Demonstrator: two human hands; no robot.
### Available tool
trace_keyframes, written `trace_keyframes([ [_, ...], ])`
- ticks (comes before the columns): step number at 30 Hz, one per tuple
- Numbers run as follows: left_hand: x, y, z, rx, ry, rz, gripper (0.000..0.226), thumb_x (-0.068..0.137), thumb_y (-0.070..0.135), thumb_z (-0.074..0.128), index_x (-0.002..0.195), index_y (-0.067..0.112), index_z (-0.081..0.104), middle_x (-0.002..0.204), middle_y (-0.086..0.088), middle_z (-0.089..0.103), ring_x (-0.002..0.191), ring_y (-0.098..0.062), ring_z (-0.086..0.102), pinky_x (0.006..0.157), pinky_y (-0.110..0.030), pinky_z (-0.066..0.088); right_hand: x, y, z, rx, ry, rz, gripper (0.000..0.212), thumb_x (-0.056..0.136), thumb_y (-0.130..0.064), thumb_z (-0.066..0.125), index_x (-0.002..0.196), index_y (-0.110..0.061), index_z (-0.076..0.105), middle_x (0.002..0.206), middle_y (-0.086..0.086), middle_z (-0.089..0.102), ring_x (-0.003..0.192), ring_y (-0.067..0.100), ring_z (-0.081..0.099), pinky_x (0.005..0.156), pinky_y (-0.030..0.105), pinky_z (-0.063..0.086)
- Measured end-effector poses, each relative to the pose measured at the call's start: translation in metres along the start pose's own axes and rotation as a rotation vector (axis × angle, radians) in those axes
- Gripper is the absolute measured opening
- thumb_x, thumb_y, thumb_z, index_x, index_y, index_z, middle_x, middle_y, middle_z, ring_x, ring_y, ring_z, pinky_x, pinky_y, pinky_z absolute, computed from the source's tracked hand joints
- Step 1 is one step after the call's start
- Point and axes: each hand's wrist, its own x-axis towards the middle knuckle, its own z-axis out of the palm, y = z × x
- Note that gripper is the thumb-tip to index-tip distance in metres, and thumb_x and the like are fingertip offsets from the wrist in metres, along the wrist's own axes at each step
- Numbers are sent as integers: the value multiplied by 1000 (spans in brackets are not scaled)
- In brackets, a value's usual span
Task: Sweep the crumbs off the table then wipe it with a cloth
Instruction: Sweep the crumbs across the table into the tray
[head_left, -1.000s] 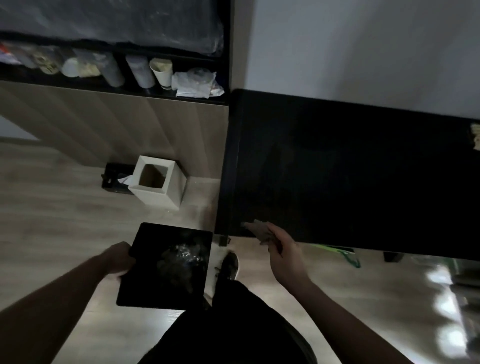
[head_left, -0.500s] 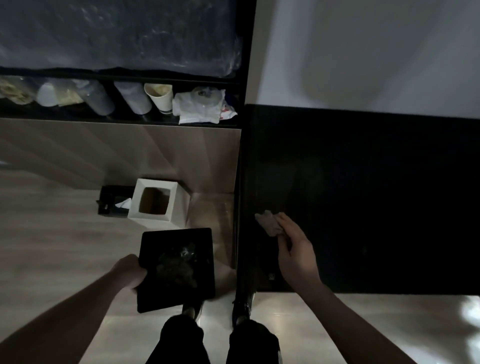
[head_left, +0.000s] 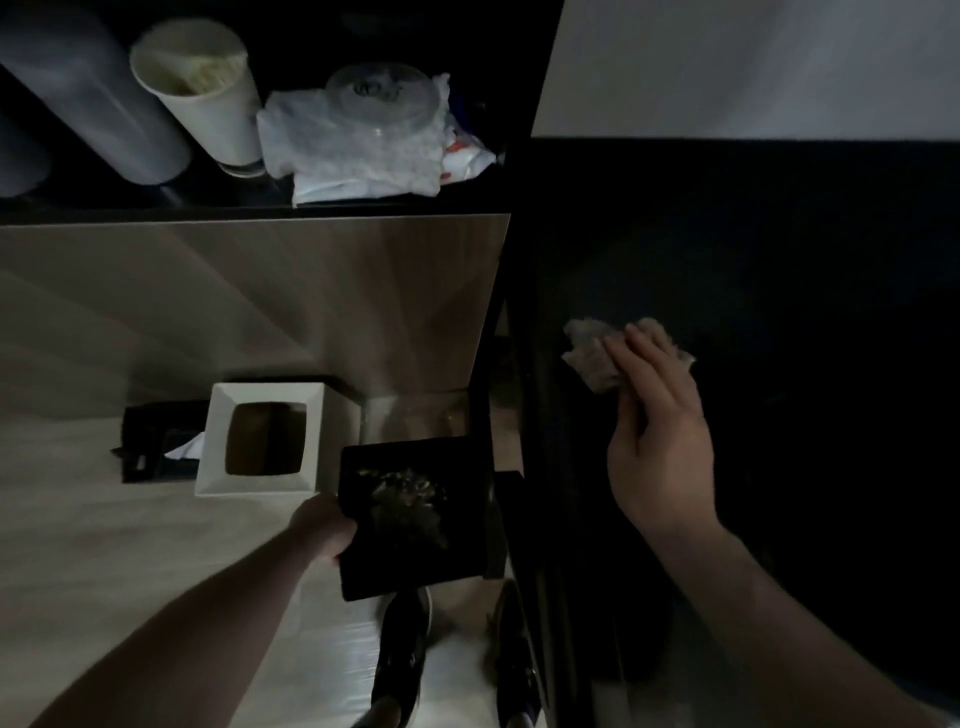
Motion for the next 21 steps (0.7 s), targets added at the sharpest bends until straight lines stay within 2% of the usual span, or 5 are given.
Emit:
trace_keyframes([
  [3,33,10,11,-85,-15,-6,9,96,15,55,96,12,64,82,-5,67,66,-19,65,48,-27,51,-1,3,17,-136,35,-28,47,104,-8,49,149,-22,54,160,-2,46,157,19,25,127,48,25],
  [6,72,13,24,-248,-53,-57,11,97,10,54,100,7,64,91,-17,68,74,-32,70,39,-28,49,-1,5,21,-188,64,-34,48,104,-10,51,149,-24,54,159,-4,46,157,19,26,128,44,23],
  [9,106,16,39,-330,-101,-86,19,99,6,52,114,0,62,100,-22,66,73,-32,65,37,-28,49,0,6,24,-226,74,-20,49,104,-13,47,150,-29,52,160,-9,44,157,14,23,127,35,18],
  [17,164,15,64,-422,-148,-106,24,103,6,47,119,-7,59,82,-18,61,65,-29,61,53,-39,58,-1,5,26,-203,64,13,52,103,-14,49,150,-35,51,160,-17,41,157,7,20,125,43,20],
  [21,176,9,66,-334,-98,-69,17,101,16,52,107,5,62,86,-16,67,72,-29,68,59,-39,60,-2,6,27,-190,72,0,51,103,-15,51,150,-36,51,159,-18,42,156,7,21,126,47,22],
])
